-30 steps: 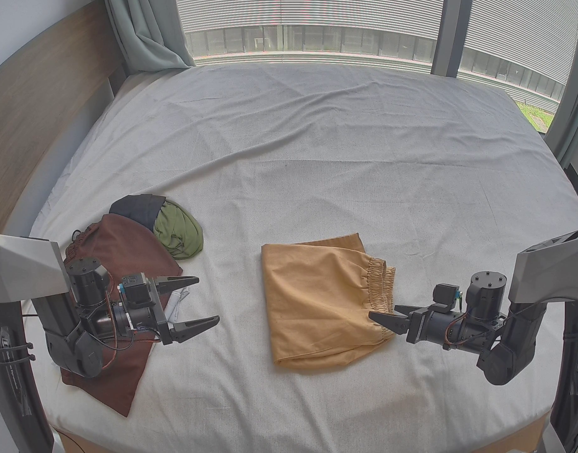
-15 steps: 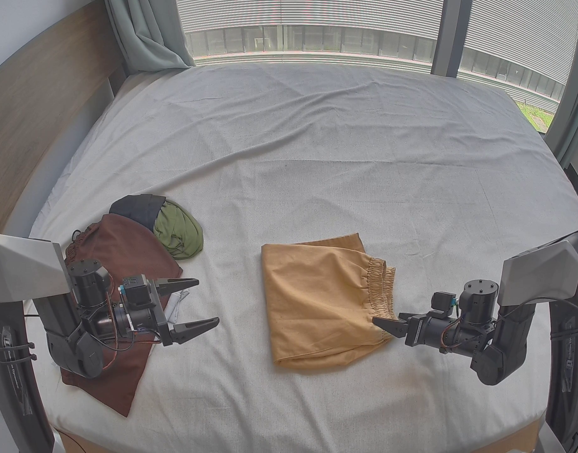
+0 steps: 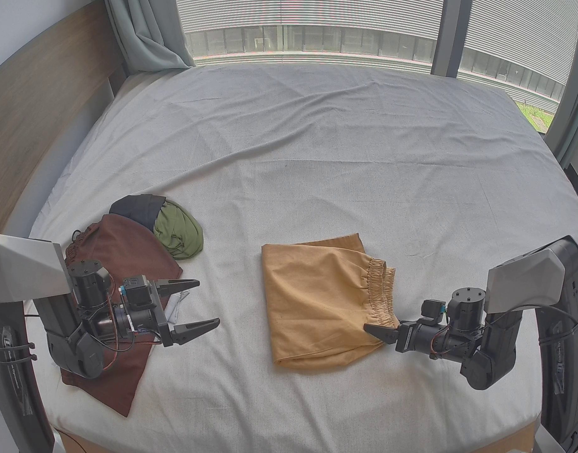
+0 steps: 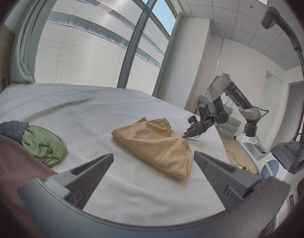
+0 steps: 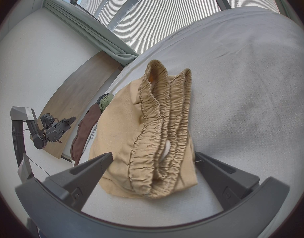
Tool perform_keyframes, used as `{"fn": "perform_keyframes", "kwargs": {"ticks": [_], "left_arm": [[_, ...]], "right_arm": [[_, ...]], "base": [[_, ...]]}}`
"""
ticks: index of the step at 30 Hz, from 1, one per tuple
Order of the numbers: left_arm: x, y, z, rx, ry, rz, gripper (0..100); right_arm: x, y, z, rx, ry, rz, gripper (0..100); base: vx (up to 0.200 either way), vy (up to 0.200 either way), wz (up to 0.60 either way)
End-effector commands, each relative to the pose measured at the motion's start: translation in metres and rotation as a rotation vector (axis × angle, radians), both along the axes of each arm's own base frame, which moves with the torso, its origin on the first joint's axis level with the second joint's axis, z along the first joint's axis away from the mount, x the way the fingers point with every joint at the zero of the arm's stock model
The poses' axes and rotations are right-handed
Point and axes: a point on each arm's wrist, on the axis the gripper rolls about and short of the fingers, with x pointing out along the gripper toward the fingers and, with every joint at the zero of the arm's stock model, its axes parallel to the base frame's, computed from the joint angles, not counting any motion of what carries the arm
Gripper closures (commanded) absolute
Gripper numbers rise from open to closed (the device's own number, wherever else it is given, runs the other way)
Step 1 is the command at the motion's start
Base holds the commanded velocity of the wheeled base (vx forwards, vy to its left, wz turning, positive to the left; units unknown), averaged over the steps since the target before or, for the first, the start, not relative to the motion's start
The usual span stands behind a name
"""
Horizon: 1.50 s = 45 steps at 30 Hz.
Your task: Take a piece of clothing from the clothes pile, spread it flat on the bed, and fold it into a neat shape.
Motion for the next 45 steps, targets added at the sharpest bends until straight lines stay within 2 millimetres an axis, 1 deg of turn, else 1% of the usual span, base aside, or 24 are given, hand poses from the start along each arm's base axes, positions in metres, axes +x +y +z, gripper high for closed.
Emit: {"fn": "perform_keyframes", "kwargs": {"ticks": [1, 7, 16, 22, 23, 45], "left_arm": [[0.000, 0.000, -0.001, 0.001, 0.005, 0.003, 0], [0.000, 0.000, -0.001, 0.000, 0.003, 0.002, 0], [-0.001, -0.002, -0.002, 0.001, 0.010, -0.003, 0], [-0.001, -0.002, -0.002, 0.001, 0.010, -0.003, 0], [-0.001, -0.002, -0.003, 0.001, 0.011, -0.003, 0], [-0.003, -0.004, -0.004, 0.003, 0.020, -0.009, 0]], "right_arm": [[-0.002, 0.010, -0.003, 0.012, 0.018, 0.022, 0], [-0.006, 0.027, 0.004, 0.067, 0.044, 0.048, 0], [-0.001, 0.026, 0.006, 0.074, 0.025, 0.039, 0], [0.003, 0.028, 0.003, 0.065, 0.011, 0.012, 0], [0.005, 0.029, 0.004, 0.064, 0.005, 0.002, 100], [0.003, 0.030, 0.004, 0.063, 0.007, 0.006, 100]], "base": [[0.000, 0.000, 0.00], [0.000, 0.000, 0.00], [0.000, 0.000, 0.00], [0.000, 0.000, 0.00], [0.000, 0.000, 0.00], [0.000, 0.000, 0.00]]}}
